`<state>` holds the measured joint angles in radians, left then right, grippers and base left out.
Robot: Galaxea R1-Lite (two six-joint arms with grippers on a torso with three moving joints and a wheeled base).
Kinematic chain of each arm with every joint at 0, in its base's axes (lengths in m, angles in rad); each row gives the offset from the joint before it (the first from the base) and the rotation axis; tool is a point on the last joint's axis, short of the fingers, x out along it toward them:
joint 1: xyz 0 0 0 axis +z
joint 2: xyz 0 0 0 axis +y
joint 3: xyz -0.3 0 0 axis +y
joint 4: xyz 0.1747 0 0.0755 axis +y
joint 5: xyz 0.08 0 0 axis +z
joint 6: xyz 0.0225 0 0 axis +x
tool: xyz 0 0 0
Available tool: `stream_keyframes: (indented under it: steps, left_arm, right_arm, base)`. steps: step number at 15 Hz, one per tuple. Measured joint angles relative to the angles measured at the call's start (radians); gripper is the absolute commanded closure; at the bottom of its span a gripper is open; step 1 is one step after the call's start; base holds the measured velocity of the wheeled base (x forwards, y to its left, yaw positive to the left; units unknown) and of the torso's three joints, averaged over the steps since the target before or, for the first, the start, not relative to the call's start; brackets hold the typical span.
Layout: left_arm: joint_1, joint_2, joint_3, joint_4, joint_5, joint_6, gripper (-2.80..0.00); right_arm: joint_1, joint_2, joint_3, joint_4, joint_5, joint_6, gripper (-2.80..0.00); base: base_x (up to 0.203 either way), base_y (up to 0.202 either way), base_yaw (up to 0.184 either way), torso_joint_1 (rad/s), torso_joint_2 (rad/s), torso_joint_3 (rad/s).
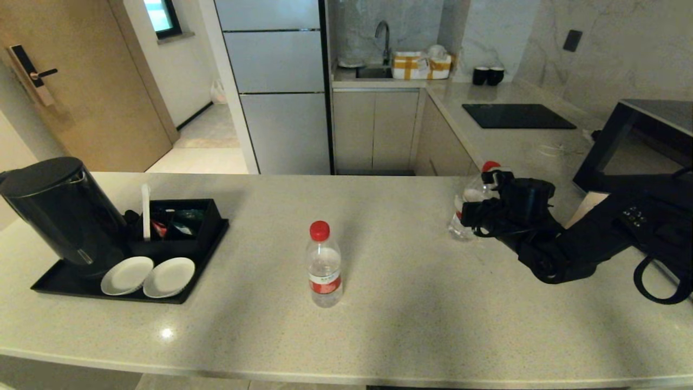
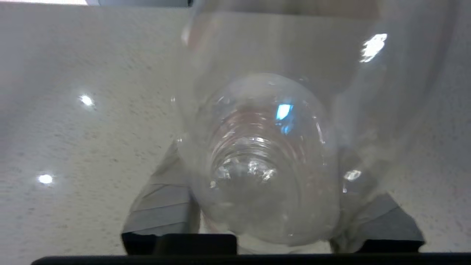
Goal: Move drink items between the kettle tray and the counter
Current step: Return the bottled water to its original position
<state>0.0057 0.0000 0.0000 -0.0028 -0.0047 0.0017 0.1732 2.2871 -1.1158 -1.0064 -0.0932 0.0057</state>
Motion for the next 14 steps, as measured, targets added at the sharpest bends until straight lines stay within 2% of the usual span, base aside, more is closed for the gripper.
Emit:
stream_keyframes:
  steps: [6, 10, 14]
  left_arm:
    - [0.0, 0.0, 0.0, 0.0, 0.0, 0.0, 0.0]
    - [0.0, 0.0, 0.0, 0.0, 0.0, 0.0, 0.0]
    - [0.0, 0.0, 0.0, 0.0, 0.0, 0.0, 0.0]
  right_arm:
    - [-0.004, -0.122, 0.056, 0.028, -0.011, 0.006, 0.0]
    - [-0.081, -0.225, 0.135, 0.043, -0.024, -0.002, 0.0]
    - [-0.111, -0.374, 0.163, 0.185, -0.017, -0.021, 0.0]
  base:
    - [0.0, 0.0, 0.0, 0.0, 0.0, 0.0]
    - [0.0, 0.0, 0.0, 0.0, 0.0, 0.0]
    - [0.0, 0.0, 0.0, 0.0, 0.0, 0.0]
